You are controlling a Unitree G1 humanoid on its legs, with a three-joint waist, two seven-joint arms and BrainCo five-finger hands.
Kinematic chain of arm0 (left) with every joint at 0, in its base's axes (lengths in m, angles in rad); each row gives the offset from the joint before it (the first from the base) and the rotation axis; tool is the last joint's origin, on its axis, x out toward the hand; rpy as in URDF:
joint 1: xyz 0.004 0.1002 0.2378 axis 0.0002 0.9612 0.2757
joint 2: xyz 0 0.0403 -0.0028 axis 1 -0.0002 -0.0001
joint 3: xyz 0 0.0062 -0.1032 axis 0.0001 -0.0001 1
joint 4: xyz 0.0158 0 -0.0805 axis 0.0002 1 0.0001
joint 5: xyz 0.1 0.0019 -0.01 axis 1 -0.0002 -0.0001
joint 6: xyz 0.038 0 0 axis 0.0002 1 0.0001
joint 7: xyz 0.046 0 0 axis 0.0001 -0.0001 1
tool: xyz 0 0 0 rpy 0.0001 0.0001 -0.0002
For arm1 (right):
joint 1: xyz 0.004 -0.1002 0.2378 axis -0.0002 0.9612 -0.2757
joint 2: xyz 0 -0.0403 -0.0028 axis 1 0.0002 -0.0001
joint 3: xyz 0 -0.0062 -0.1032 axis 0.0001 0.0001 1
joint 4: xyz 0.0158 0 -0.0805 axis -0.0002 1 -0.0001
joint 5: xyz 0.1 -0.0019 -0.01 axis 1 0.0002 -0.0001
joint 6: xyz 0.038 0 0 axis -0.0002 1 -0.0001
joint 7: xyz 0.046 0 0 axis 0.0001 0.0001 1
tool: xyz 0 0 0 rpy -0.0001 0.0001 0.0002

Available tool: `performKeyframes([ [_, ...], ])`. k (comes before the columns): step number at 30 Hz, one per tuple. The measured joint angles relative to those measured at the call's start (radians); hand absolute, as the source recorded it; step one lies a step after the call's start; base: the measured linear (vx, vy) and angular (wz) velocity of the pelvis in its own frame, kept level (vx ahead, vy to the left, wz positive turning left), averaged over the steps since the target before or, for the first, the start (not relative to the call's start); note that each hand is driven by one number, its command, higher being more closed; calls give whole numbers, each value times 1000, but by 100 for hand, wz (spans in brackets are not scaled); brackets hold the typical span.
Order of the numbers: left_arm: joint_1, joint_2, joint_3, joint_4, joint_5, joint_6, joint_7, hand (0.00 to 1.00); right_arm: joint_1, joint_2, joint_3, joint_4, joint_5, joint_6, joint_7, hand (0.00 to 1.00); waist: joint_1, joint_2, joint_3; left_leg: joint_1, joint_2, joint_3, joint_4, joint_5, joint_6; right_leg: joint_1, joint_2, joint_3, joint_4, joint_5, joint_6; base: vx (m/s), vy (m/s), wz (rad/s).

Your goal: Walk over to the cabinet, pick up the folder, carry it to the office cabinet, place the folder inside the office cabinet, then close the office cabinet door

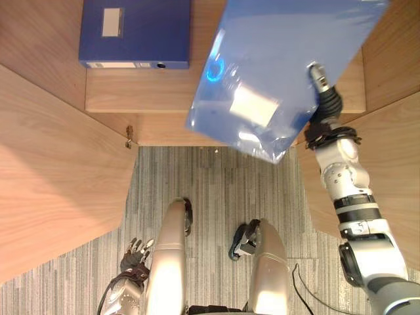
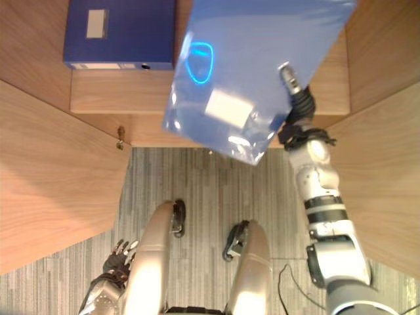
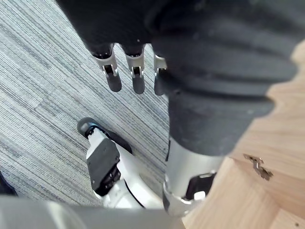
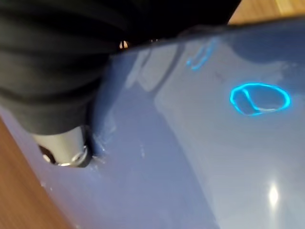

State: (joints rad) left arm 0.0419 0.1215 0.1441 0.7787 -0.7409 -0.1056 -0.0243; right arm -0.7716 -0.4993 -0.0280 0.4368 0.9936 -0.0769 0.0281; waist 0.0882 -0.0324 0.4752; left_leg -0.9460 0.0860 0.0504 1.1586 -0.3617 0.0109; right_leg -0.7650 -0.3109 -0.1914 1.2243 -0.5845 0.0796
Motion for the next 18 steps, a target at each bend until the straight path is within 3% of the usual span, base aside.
performKeyframes([
  [8,16,-31,-1,33,-2,12,33,0,-148,6,-82,151,172,-32,-116,100,17,5,-2,-37,-14,-6,28,4,7,-26,-19,-3,31,-2,-1,-42,38,7],
  [12,20,-45,-4,34,-1,12,47,0,-305,5,-149,257,266,-63,-183,100,33,31,-19,-69,-24,-8,37,8,12,-53,-35,-12,45,-2,-2,-11,16,7],
  [18,29,-63,-10,9,-1,11,87,0,-405,6,-181,316,362,-74,-281,100,51,62,-37,-79,-33,-18,40,12,10,-52,-42,-25,48,-5,-4,-18,8,6],
])
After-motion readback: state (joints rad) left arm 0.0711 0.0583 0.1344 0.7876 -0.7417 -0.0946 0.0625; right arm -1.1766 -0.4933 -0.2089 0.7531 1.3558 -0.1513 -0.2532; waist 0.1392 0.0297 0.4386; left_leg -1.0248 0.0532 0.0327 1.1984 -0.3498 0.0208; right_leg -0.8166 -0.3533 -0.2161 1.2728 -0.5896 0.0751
